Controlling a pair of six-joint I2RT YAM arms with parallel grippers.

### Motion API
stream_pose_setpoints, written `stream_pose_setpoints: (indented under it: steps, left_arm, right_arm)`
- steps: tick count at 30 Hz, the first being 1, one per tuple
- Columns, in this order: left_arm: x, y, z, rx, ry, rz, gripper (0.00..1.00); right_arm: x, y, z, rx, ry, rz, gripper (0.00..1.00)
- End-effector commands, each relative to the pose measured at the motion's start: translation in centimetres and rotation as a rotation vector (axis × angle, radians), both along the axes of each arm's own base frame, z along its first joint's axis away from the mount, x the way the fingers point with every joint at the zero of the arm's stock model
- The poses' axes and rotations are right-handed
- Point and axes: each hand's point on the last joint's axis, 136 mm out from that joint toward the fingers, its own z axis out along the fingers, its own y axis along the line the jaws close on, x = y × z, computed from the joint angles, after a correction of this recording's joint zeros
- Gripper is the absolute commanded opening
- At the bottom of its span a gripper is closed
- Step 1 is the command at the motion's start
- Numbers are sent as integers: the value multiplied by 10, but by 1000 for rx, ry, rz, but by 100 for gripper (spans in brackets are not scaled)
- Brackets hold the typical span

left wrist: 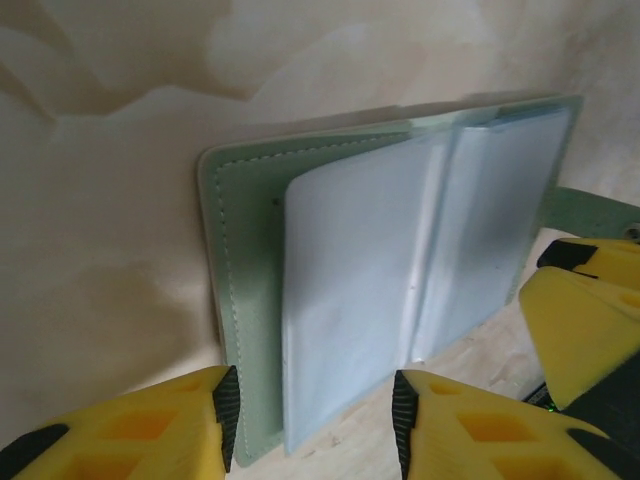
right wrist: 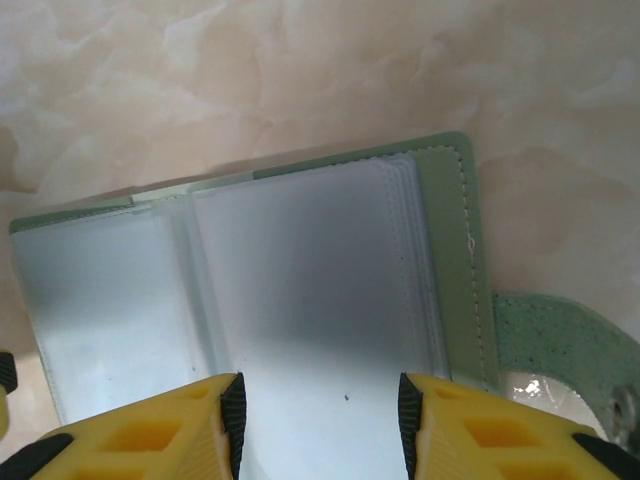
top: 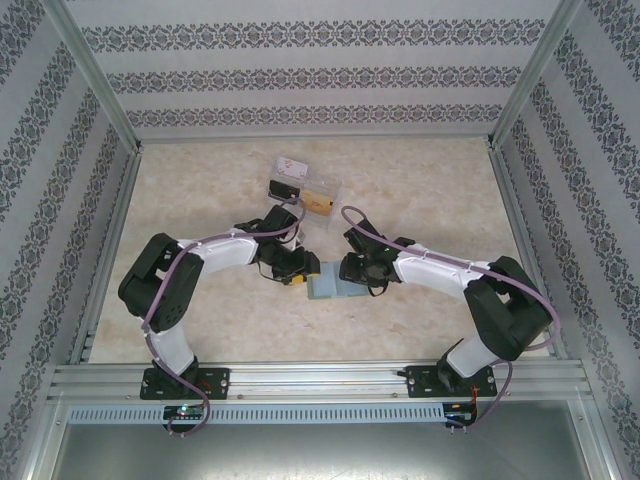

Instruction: Take the credit cards out of the card holder

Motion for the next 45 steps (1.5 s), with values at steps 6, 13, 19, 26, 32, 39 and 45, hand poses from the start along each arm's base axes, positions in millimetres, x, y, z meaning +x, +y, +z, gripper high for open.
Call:
stream_pose_setpoints:
  steps: [6,13,19,26,32,39,45]
  left_arm:
    - [8,-20,4,-9,-41,-54,43]
    - [8,-25,2,-26,-36,-73,30]
    - [9,-32,6,-69,-46,-91,12]
    - [12,-45,19,-134,-90,-117,0]
    - [15,-23,7,4,-95,-108,0]
    - [14,-15,-4,41,-71,-102,0]
    - [12,-16,-10,40,-48,-97,0]
  right_arm:
    - [-9,-13,-23,-61,56,-35,46]
    - [-11,-16,-31,-69,68,-44,46]
    - [-13,-15,-37,-68,88,-46,45]
    - [-15,-8,-44,-38,109,-39,37]
    - [-1,-4,-13,14,8,-30,36]
    - [2,-28,-7,-33,-4,-67,40]
    - [-3,-27,-20,-51,47,-59,40]
